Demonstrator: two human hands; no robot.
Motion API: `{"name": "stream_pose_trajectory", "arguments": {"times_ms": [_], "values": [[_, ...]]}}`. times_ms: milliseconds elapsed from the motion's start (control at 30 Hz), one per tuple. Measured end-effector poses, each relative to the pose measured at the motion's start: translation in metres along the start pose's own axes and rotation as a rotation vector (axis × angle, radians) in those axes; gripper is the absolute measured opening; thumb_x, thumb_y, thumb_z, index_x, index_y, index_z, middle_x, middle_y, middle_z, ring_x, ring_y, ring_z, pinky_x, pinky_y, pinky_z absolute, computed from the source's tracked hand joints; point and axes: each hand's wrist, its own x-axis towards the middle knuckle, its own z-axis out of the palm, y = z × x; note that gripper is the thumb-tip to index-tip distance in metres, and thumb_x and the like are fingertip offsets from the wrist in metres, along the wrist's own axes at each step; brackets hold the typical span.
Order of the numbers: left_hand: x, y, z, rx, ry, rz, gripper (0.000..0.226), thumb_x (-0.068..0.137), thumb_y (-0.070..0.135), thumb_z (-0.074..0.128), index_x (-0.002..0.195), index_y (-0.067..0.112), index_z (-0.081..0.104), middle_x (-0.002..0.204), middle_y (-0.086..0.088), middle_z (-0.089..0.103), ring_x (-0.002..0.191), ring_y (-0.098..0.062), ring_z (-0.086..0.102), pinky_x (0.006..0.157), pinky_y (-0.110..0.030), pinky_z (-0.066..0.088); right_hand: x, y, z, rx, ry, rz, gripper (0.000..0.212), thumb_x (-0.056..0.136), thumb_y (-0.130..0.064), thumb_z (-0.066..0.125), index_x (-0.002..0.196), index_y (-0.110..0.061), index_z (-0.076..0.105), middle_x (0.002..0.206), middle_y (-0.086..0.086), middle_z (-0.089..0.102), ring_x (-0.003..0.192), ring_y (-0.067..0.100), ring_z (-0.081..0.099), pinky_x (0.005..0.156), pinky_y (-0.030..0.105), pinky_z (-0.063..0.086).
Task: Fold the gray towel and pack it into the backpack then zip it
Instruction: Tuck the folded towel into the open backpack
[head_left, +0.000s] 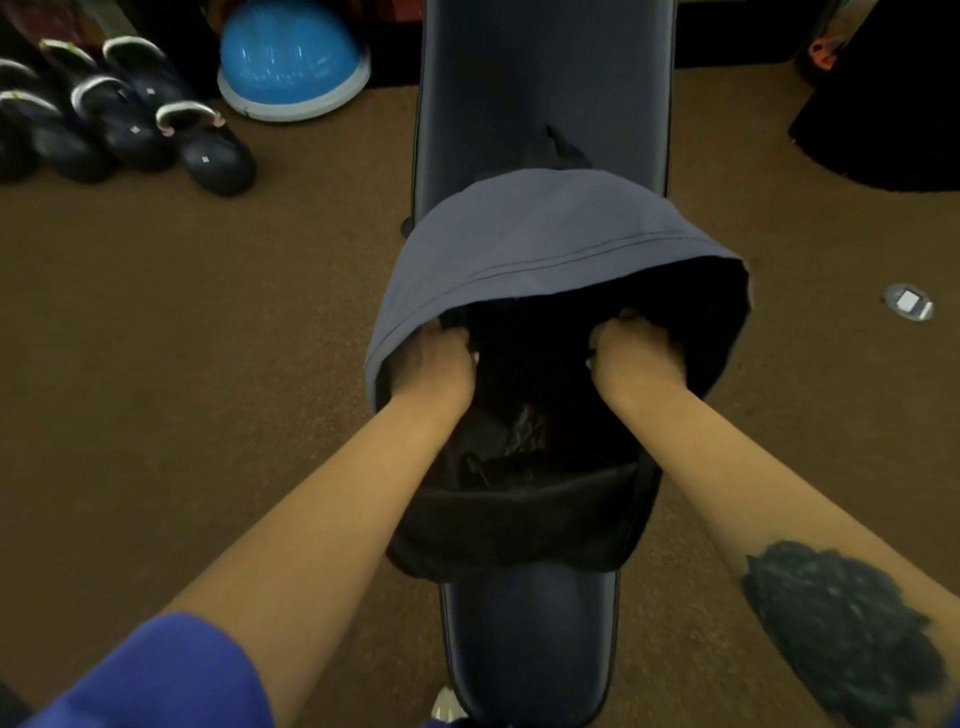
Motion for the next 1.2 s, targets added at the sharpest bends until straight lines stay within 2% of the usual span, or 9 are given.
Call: {"name": "stream_pose_trajectory", "arguments": {"times_ms": [100, 200, 367, 500, 600, 733, 933, 1100, 1200], "values": [[0.016, 0.000, 0.007, -0.057, 0.002, -0.062, 0.035, 0.098, 0.029, 0.042, 0.128, 0.015, 0.053, 0.132, -0.012, 0.051, 0.120, -0.030, 0.048, 0.098, -0.035, 0.039, 0.014, 0.001, 0.007, 0.294, -0.077, 0.120, 0.029, 0.098, -0.016, 0.043, 0.121, -0.005, 0.057, 0.118, 0.019, 0.057, 0.109, 0.039, 0.055, 0.081, 0.040, 0.046], [0.031, 0.000, 0.016, -0.248, 0.025, -0.159, 0.034, 0.097, 0.029, 0.040, 0.126, 0.018, 0.053, 0.130, -0.009, 0.053, 0.115, -0.025, 0.050, 0.093, -0.030, 0.036, 0.029, -0.001, 0.008, 0.676, -0.264, 0.270, 0.030, 0.099, -0.013, 0.039, 0.127, -0.009, 0.049, 0.106, 0.014, 0.058, 0.097, 0.035, 0.062, 0.069, 0.037, 0.050], [0.040, 0.001, 0.022, -0.416, 0.022, -0.212, 0.034, 0.096, 0.025, 0.037, 0.127, 0.020, 0.049, 0.127, -0.004, 0.053, 0.111, -0.019, 0.050, 0.089, -0.025, 0.030, 0.041, -0.001, 0.018, 0.722, -0.262, 0.249, 0.042, 0.098, -0.014, 0.038, 0.140, -0.012, 0.039, 0.136, 0.015, 0.049, 0.120, 0.035, 0.050, 0.099, 0.041, 0.043], [0.032, 0.005, 0.022, -0.492, -0.013, -0.163, 0.036, 0.092, 0.016, 0.041, 0.128, 0.022, 0.039, 0.124, -0.004, 0.051, 0.111, -0.020, 0.050, 0.101, -0.037, 0.042, 0.038, 0.002, 0.025, 0.772, -0.272, 0.190, 0.052, 0.094, -0.012, 0.051, 0.143, -0.014, 0.034, 0.139, 0.013, 0.048, 0.124, 0.032, 0.048, 0.098, 0.037, 0.042], [0.024, 0.006, 0.016, -0.571, 0.032, -0.127, 0.031, 0.092, 0.012, 0.043, 0.120, 0.025, 0.040, 0.122, -0.004, 0.052, 0.113, -0.020, 0.051, 0.103, -0.040, 0.042, 0.029, 0.000, 0.023, 0.734, -0.180, 0.138, 0.052, 0.092, -0.013, 0.053, 0.141, -0.019, 0.038, 0.136, 0.011, 0.052, 0.121, 0.031, 0.051, 0.096, 0.038, 0.046], [-0.001, 0.005, 0.003, -0.433, -0.019, -0.039, 0.018, 0.086, 0.007, 0.050, 0.092, 0.024, 0.045, 0.111, -0.004, 0.055, 0.104, -0.021, 0.054, 0.097, -0.036, 0.043, 0.001, -0.018, 0.002, 0.554, -0.004, 0.066, 0.038, 0.088, -0.024, 0.055, 0.127, -0.025, 0.052, 0.117, 0.009, 0.065, 0.108, 0.032, 0.061, 0.084, 0.035, 0.050], [-0.026, 0.003, -0.007, -0.403, -0.368, -0.265, 0.029, 0.089, 0.007, 0.051, 0.117, 0.009, 0.060, 0.125, -0.015, 0.057, 0.115, -0.030, 0.054, 0.100, -0.034, 0.043, -0.031, -0.075, 0.011, 0.110, -0.466, -0.092, 0.051, 0.085, -0.050, 0.051, 0.124, -0.018, 0.055, 0.120, 0.009, 0.062, 0.108, 0.028, 0.060, 0.077, 0.033, 0.048], [-0.030, -0.001, -0.009, -0.502, -0.491, -0.555, 0.036, 0.090, 0.012, 0.053, 0.125, 0.003, 0.054, 0.112, -0.017, 0.056, 0.120, -0.035, 0.047, 0.094, -0.036, 0.039, -0.039, -0.107, 0.049, -0.009, -0.677, -0.135, 0.050, 0.094, -0.032, 0.042, 0.142, -0.016, 0.039, 0.144, 0.011, 0.043, 0.130, 0.030, 0.043, 0.090, 0.041, 0.044], [-0.036, -0.013, -0.008, -0.528, -0.543, -0.458, 0.036, 0.086, 0.015, 0.058, 0.121, 0.004, 0.057, 0.094, -0.012, 0.054, 0.094, -0.032, 0.053, 0.079, -0.035, 0.038, -0.038, -0.109, 0.059, -0.028, -0.683, -0.151, 0.042, 0.097, -0.021, 0.040, 0.139, -0.014, 0.043, 0.143, 0.012, 0.045, 0.128, 0.029, 0.045, 0.090, 0.041, 0.045]]}}
